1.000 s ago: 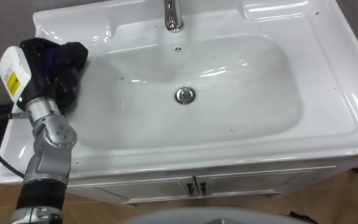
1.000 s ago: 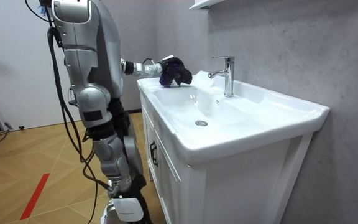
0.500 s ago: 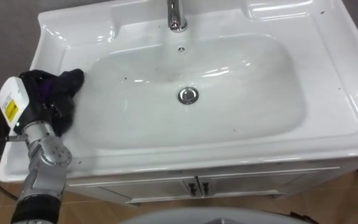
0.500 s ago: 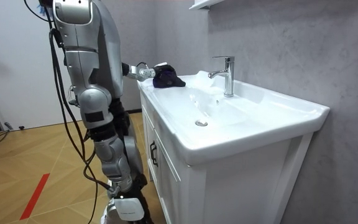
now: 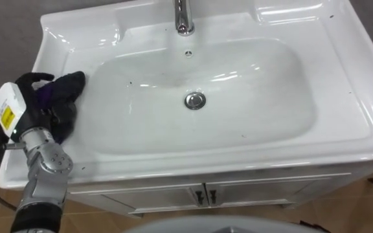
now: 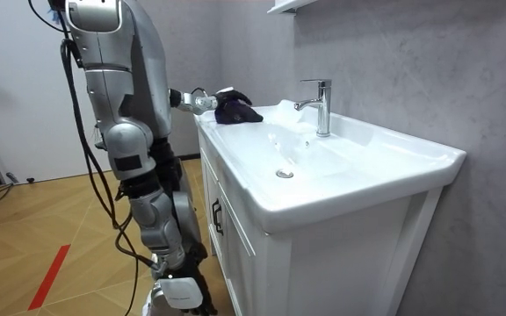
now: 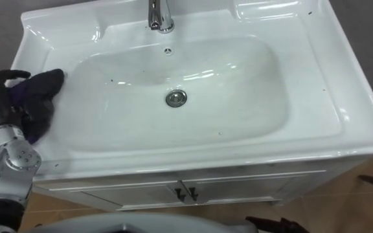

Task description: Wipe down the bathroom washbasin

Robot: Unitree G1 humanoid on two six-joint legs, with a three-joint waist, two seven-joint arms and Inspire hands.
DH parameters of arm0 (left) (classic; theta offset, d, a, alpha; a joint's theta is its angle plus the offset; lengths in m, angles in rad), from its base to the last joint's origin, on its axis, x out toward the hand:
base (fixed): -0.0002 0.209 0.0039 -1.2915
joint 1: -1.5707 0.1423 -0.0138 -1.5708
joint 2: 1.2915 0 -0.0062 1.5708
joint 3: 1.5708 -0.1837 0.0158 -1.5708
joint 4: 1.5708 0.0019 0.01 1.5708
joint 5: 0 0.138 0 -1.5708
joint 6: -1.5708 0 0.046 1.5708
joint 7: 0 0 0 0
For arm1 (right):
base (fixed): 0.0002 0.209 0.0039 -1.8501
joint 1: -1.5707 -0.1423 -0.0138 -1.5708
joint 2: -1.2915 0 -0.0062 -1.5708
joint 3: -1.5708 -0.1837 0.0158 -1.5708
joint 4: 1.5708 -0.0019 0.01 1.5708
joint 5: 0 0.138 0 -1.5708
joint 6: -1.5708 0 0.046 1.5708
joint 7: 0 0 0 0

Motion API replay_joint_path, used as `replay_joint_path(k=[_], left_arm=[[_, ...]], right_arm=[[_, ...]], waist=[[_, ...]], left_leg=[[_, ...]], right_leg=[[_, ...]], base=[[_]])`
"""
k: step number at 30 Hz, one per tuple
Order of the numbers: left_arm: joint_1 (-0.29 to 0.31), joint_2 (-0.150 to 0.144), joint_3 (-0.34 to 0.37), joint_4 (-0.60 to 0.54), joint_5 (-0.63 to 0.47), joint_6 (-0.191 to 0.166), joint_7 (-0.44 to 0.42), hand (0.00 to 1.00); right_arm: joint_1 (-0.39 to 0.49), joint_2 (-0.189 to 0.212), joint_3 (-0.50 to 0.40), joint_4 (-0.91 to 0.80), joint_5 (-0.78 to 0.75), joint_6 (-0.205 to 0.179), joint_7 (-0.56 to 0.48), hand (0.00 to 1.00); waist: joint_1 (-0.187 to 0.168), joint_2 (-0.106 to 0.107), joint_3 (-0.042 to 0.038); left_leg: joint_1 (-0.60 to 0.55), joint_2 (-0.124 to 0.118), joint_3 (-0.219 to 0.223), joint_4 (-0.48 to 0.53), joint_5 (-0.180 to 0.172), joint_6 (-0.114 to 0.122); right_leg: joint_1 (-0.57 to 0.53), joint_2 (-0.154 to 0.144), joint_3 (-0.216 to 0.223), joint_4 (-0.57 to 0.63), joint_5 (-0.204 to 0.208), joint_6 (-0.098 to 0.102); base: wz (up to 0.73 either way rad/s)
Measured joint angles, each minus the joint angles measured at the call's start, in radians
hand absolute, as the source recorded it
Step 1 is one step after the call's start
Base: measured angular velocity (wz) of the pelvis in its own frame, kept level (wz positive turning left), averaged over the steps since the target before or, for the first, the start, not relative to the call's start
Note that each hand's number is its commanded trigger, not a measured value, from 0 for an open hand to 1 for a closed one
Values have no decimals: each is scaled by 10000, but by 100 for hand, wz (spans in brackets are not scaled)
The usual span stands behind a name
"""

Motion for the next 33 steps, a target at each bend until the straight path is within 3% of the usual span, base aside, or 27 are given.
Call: replay_joint_path(k=[21, 26, 30, 33], left_arm=[[-2, 4, 5, -110, -2, -267, 399, 0], [-2, 162, 4, -305, -736, -386, 480, 0], [-78, 171, 48, -503, -2164, -477, 611, 0], [-132, 169, 264, -738, -2199, -477, 604, 0]], right_arm=[[-15, -2, 18, -38, 33, -125, 68, 0], [-114, -22, 18, -33, 16, -137, 133, 0], [-147, -35, 9, -36, -77, -133, 222, 0], [-153, 16, 3, -37, -128, -136, 221, 0]], waist=[[-15, 83, -38], [-29, 90, -19], [-60, 63, 5], [-28, 15, 35]], left_leg=[[-88, -5, -33, 19, 0, 0], [-106, -11, -43, 20, 0, 0], [-175, -20, -65, 35, 1, 2], [-171, -15, -85, 37, 2, 2]], right_leg=[[-49, -24, 32, -9, -4, 6], [-41, -38, -30, -28, -4, 6], [-44, -43, -187, -42, -5, 7], [-43, -36, -201, -39, -6, 6]], base=[[0], [2], [9], [1]])
